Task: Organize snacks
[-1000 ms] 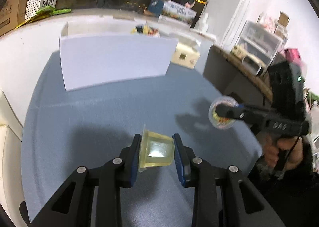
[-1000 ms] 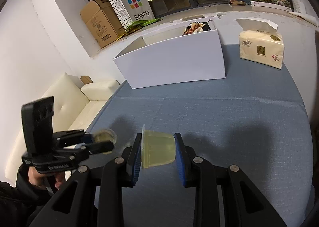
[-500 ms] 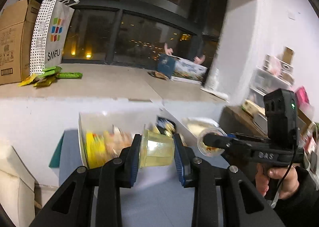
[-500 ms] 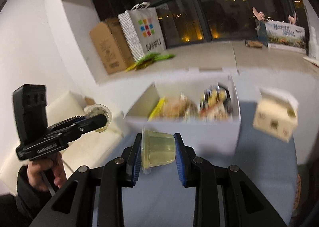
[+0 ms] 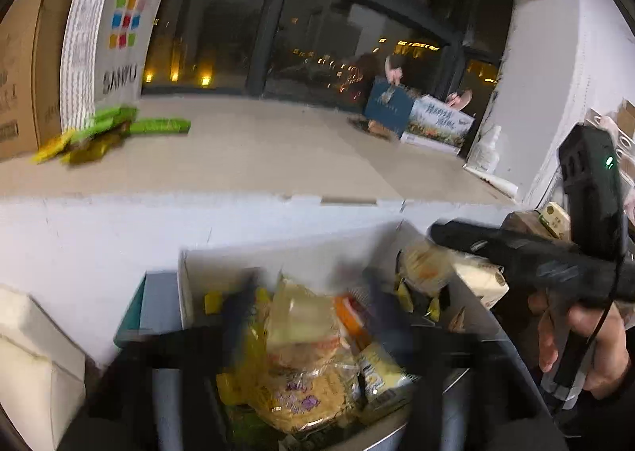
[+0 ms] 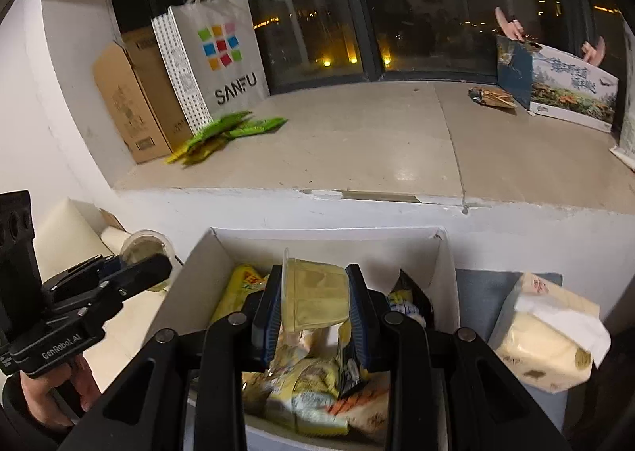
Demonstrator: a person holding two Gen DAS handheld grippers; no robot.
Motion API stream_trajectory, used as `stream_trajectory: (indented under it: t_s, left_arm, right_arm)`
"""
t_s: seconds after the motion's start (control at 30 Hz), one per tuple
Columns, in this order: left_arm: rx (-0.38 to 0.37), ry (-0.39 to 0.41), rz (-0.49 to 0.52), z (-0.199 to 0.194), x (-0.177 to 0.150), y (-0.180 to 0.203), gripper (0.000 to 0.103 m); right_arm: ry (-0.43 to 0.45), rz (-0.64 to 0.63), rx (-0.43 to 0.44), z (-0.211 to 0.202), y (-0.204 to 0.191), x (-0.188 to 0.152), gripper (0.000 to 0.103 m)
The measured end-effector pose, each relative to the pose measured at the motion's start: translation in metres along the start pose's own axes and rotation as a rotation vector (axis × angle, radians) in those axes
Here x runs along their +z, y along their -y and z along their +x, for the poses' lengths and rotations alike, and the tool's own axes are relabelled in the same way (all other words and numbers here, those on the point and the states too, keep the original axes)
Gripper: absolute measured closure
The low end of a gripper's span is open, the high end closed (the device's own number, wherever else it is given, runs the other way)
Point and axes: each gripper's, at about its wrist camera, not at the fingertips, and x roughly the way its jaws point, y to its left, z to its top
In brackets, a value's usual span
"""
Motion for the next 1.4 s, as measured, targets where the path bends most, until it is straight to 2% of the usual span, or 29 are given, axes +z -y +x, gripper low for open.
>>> stream_trajectory:
  t_s: [0.03, 0.1, 0.17, 0.27, 0.33, 0.43, 0.5, 0.63, 0.7, 0.77, 0.87, 1.03, 1.23, 1.33, 1.4]
  left_arm:
    - [0.01, 0.022, -0.001, -0.004, -0.005, -0.002, 0.0]
    - [0.004, 0.046, 0.003, -0.011, -0.011, -0.004, 0.0]
    - [-0.012, 0.047, -0.016, -0.015, -0.014, -0.006, 0.0]
    - [0.008, 0.083, 0.003, -0.028, -0.015, -0.001, 0.0]
    - [0.064, 0.109, 0.041, -0.039, -0.014, 0.009, 0.0]
    - [0.178, 0.177, 0.148, -0.065, -0.016, 0.032, 0.0]
    - [0.204, 0.227, 0.195, -0.085, -0.022, 0.045, 0.0]
    - [0.142, 0.255, 0.182, -0.118, -0.034, 0.06, 0.0]
    - [0.092, 0.25, 0.164, -0.134, -0.046, 0.068, 0.0]
    - [0.098, 0.267, 0.149, -0.151, -0.059, 0.077, 0.0]
    - [0.111, 0.266, 0.129, -0.17, -0.077, 0.088, 0.0]
    - [0.103, 0.235, 0.145, -0.205, -0.112, 0.115, 0.0]
    - [0.057, 0.218, 0.1, -0.245, -0.152, 0.137, 0.0]
    - [0.1, 0.221, 0.099, -0.261, -0.172, 0.144, 0.0]
    - [0.1, 0.218, 0.099, -0.27, -0.182, 0.148, 0.0]
  right_arm:
    - [0.004, 0.019, 0.002, 0.001, 0.004, 0.003, 0.035]
    - [0.029, 0.077, 0.013, -0.002, 0.011, 0.005, 0.0]
    - [0.061, 0.084, 0.0, -0.008, 0.015, 0.006, 0.0]
    - [0.092, 0.041, -0.033, -0.016, 0.014, 0.004, 0.0]
    - [0.092, 0.036, -0.068, -0.02, 0.013, 0.0, 0.0]
    - [0.101, 0.027, -0.07, -0.027, 0.008, -0.004, 0.0]
    - [0.126, 0.011, -0.098, -0.038, 0.004, -0.009, 0.0]
    - [0.194, -0.024, -0.133, -0.07, -0.005, -0.024, 0.0]
    - [0.235, -0.077, -0.187, -0.091, -0.014, -0.036, 0.0]
    - [0.247, -0.104, -0.22, -0.108, -0.02, -0.046, 0.0]
    - [0.254, -0.075, -0.154, -0.14, -0.021, -0.068, 0.0]
    - [0.299, -0.112, -0.127, -0.197, -0.03, -0.114, 0.0]
    - [0.244, -0.05, -0.098, -0.238, -0.036, -0.157, 0.0]
    - [0.23, -0.03, -0.055, -0.253, -0.043, -0.188, 0.0]
    - [0.256, -0.035, -0.075, -0.268, -0.047, -0.211, 0.0]
